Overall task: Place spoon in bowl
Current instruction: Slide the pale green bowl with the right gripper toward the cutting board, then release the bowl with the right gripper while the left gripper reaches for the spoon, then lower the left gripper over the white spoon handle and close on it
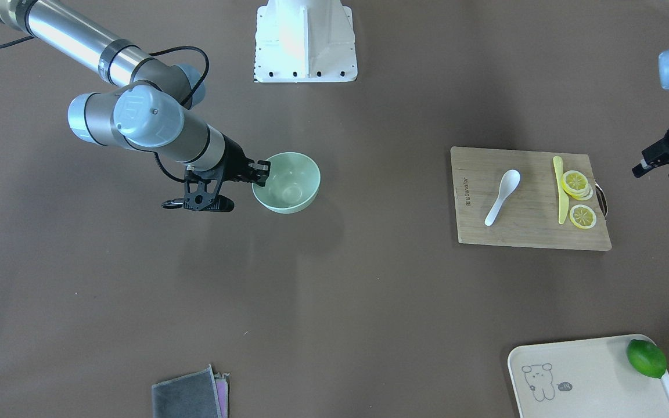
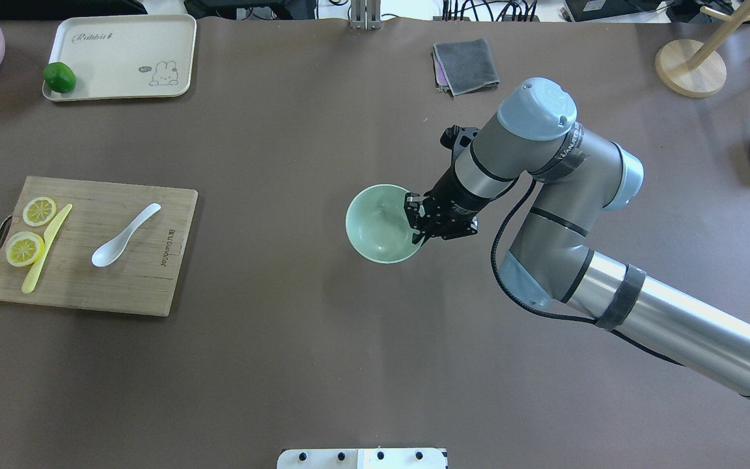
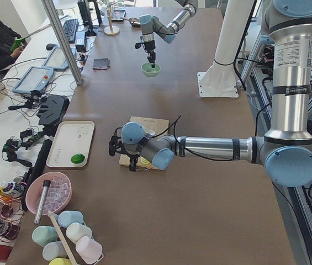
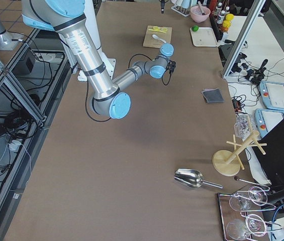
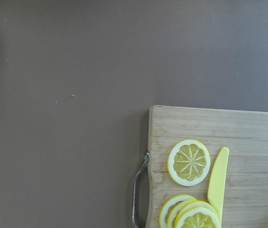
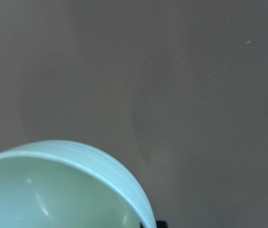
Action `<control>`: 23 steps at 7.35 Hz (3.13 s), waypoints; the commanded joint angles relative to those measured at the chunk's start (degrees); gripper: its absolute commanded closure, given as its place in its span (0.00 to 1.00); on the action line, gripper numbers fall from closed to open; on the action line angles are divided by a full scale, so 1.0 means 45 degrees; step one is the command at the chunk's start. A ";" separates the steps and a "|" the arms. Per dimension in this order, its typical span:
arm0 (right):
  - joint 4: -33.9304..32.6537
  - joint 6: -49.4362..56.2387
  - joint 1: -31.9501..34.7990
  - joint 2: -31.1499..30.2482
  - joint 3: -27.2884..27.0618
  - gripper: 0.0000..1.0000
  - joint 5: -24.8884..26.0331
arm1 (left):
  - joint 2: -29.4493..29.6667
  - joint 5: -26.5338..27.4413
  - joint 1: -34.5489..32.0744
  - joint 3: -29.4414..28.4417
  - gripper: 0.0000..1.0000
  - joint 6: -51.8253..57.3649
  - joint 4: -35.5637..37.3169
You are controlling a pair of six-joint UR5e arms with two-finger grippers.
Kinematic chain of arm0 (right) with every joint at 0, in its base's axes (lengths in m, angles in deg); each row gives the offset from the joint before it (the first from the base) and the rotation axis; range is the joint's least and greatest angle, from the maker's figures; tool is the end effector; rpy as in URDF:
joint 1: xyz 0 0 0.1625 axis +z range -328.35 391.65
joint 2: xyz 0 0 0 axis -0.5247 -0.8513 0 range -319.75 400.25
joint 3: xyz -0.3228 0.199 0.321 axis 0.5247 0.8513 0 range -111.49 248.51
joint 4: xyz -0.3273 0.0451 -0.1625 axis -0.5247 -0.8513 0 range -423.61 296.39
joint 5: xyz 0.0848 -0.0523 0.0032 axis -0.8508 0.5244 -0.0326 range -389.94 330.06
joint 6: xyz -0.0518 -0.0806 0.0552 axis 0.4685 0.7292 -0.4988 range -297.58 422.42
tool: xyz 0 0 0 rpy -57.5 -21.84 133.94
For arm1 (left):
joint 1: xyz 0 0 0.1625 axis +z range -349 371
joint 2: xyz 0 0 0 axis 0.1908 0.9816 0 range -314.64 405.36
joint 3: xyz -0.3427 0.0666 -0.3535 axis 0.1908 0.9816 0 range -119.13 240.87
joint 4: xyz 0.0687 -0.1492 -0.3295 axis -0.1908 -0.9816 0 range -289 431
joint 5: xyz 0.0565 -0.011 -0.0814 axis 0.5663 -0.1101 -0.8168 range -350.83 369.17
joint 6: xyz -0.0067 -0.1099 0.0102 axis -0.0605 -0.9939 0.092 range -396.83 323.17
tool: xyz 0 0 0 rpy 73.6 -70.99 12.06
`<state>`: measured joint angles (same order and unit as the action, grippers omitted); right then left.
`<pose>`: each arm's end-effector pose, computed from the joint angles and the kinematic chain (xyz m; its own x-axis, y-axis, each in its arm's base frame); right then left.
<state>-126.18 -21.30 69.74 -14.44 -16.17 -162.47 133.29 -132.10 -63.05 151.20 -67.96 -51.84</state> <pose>-0.5201 -0.4822 0.3563 0.4220 0.2284 0.8774 0.0401 0.9621 -0.2698 0.0773 -0.4420 0.6772 0.5418 0.0530 -0.8389 0.0523 0.9939 0.0966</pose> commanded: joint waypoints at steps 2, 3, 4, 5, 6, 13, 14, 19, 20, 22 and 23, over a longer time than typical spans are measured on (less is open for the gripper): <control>0.0078 -0.0399 -0.0418 0.1193 0.1371 1.00 0.0721 | 0.0245 0.0007 0.0362 -0.0092 0.02 -0.0345 -0.0065; 0.0097 -0.0379 -0.0515 0.1390 0.1763 1.00 0.0702 | 0.0284 0.0007 0.0401 -0.0111 0.02 -0.0463 -0.0065; 0.0078 -0.0379 -0.0652 0.1372 0.1864 1.00 0.0701 | 0.0343 0.0007 0.0402 -0.0112 0.02 -0.0464 -0.0065; 0.0078 -0.0379 -0.0653 0.1353 0.1961 1.00 0.0682 | 0.0343 0.0007 0.0402 -0.0131 0.02 -0.0464 -0.0065; 0.0078 -0.0399 -0.0653 0.1372 0.2059 0.51 0.0682 | 0.0343 0.0007 0.0402 -0.0150 0.02 -0.0484 -0.0065; -0.0059 0.0753 0.1159 0.0846 0.1846 0.00 -0.1638 | 0.1339 0.2271 0.3678 0.1543 0.03 -0.1403 -0.1042; -0.0020 0.0947 0.1492 0.0419 0.1671 0.00 -0.1855 | 0.1552 0.2485 0.4263 0.1800 0.03 -0.1247 -0.1061; -0.0020 0.1786 0.2255 -0.1105 0.0930 0.00 -0.1701 | 0.2609 0.3621 0.5226 0.1197 0.04 0.3050 -0.0983; -0.0020 0.2040 0.2315 -0.1360 0.0831 0.00 -0.1682 | 0.2570 0.3678 0.5226 0.1139 0.04 0.2974 -0.0983; -0.0020 0.2568 0.2510 -0.1577 0.0810 0.00 -0.1662 | 0.2609 0.3659 0.5284 0.0691 0.03 0.2895 -0.0983; -0.0020 0.2957 0.2666 -0.1809 0.0810 0.00 -0.1662 | 0.2609 0.3659 0.5304 0.0651 0.03 0.2876 -0.0983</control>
<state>-126.27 -9.91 80.99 -21.52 -12.48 -169.98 144.99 -115.63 -39.31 154.69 -54.91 -56.27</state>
